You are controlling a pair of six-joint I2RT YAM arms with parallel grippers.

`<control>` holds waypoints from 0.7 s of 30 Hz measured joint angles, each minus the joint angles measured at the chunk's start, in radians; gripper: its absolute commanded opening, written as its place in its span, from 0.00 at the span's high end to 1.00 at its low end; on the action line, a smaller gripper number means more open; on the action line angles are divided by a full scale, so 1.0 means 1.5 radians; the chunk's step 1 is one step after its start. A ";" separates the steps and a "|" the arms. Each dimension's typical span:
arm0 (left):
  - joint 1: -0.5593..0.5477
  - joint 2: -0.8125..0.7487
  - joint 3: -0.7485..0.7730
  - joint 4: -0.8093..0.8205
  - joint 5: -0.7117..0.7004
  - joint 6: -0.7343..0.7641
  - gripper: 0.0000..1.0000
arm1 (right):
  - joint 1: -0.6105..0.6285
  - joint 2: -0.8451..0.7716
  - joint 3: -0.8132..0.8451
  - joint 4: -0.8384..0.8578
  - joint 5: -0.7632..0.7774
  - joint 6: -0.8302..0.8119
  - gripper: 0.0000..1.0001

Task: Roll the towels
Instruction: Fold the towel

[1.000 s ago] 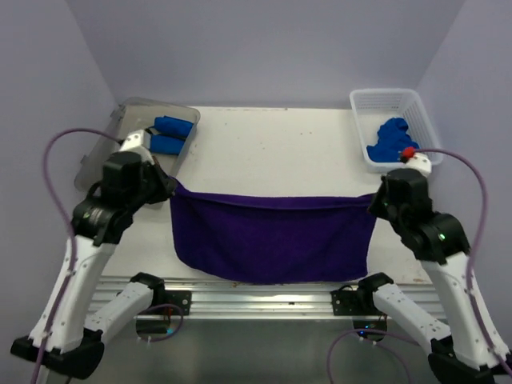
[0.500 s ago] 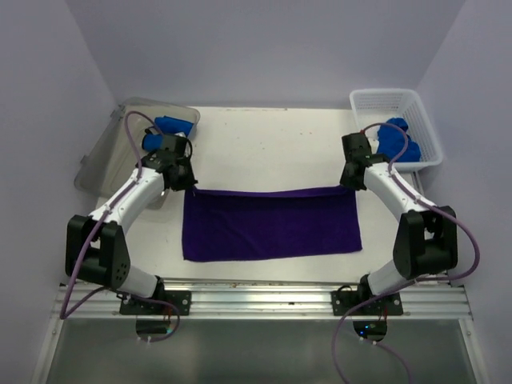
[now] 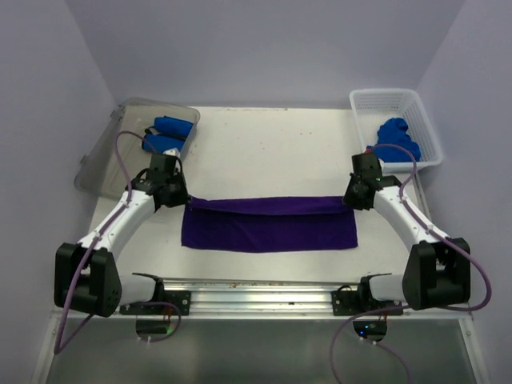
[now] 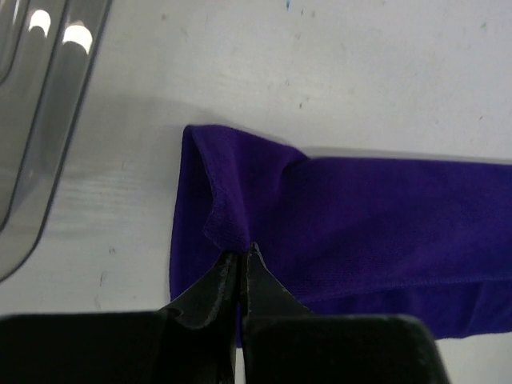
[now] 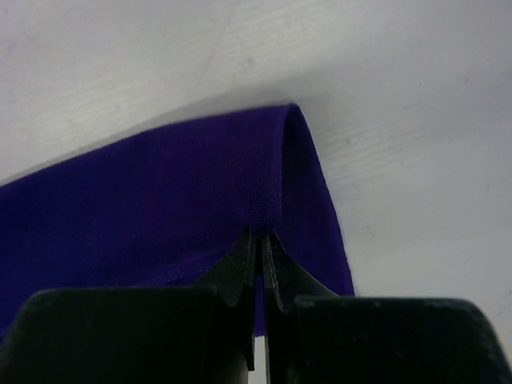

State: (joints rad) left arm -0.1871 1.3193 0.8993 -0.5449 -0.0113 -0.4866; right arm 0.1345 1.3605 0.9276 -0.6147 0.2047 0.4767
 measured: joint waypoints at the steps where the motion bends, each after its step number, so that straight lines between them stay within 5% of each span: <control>1: 0.000 -0.020 -0.022 -0.001 0.006 0.000 1.00 | 0.000 -0.021 -0.024 -0.002 -0.011 0.004 1.00; 8: -0.001 -0.116 -0.114 -0.018 0.041 -0.014 1.00 | 0.000 -0.129 -0.138 -0.022 -0.045 0.034 1.00; 21: -0.002 -0.189 -0.130 -0.061 0.047 -0.135 1.00 | 0.000 -0.210 -0.158 -0.062 -0.046 0.067 1.00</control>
State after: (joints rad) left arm -0.1905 1.0355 0.7040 -0.6369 0.0593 -0.6888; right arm 0.1345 1.0458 0.6907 -0.7082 0.1360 0.5770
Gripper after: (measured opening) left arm 0.016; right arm 0.026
